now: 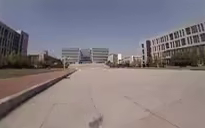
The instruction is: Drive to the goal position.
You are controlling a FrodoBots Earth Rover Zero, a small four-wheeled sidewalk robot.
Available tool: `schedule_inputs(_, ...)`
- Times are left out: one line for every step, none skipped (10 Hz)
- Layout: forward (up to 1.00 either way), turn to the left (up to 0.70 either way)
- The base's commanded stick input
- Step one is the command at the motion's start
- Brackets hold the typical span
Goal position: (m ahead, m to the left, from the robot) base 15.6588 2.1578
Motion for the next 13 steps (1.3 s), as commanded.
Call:
schedule_inputs(1.0, 0.01)
schedule_inputs(1.0, 0.01)
schedule_inputs(1.0, 0.01)
schedule_inputs(1.0, 0.01)
schedule_inputs(1.0, 0.01)
schedule_inputs(1.0, 0.01)
schedule_inputs(1.0, 0.01)
schedule_inputs(1.0, 0.01)
schedule_inputs(1.0, 0.01)
schedule_inputs(1.0, 0.01)
schedule_inputs(1.0, 0.01)
schedule_inputs(1.0, 0.01)
schedule_inputs(1.0, 0.01)
